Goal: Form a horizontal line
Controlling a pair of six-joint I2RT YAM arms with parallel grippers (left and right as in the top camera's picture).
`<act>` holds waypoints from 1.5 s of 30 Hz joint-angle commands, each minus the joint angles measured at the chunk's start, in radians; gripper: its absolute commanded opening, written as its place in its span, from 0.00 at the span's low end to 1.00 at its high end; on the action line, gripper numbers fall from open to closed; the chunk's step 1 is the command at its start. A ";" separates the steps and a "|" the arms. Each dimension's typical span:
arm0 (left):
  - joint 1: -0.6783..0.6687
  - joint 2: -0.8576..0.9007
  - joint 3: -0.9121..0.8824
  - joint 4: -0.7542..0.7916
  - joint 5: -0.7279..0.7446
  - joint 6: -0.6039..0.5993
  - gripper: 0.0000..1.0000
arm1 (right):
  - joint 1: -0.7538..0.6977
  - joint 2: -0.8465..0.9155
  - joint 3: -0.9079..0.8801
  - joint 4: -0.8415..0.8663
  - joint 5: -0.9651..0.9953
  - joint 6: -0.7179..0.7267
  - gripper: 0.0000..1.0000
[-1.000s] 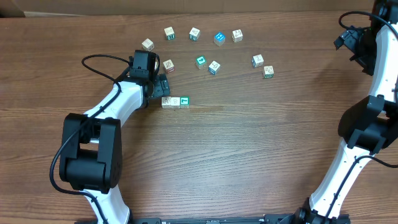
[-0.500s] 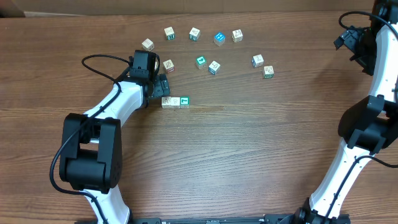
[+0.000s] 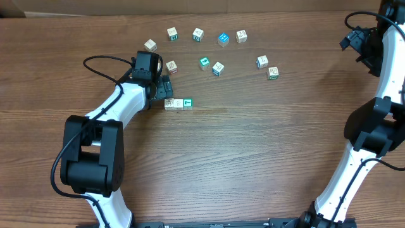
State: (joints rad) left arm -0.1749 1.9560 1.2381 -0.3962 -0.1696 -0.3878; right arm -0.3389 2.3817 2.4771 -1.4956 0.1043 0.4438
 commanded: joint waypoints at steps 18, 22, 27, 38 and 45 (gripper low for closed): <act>0.003 0.002 -0.008 0.001 -0.017 0.007 1.00 | -0.003 -0.017 -0.003 0.002 0.002 -0.004 1.00; 0.002 0.002 -0.008 0.001 -0.017 0.007 0.99 | -0.003 -0.017 -0.003 0.002 0.002 -0.004 1.00; 0.003 0.002 -0.008 0.001 -0.017 0.007 1.00 | -0.003 -0.017 -0.003 0.002 0.002 -0.004 1.00; 0.002 0.002 -0.008 0.126 0.005 0.000 1.00 | -0.003 -0.017 -0.003 0.002 0.002 -0.004 1.00; 0.010 -0.029 0.100 0.140 0.145 -0.048 0.76 | -0.003 -0.017 -0.003 0.002 0.002 -0.004 1.00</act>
State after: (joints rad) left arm -0.1741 1.9560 1.2625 -0.2489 -0.1001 -0.4137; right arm -0.3389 2.3817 2.4771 -1.4956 0.1040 0.4442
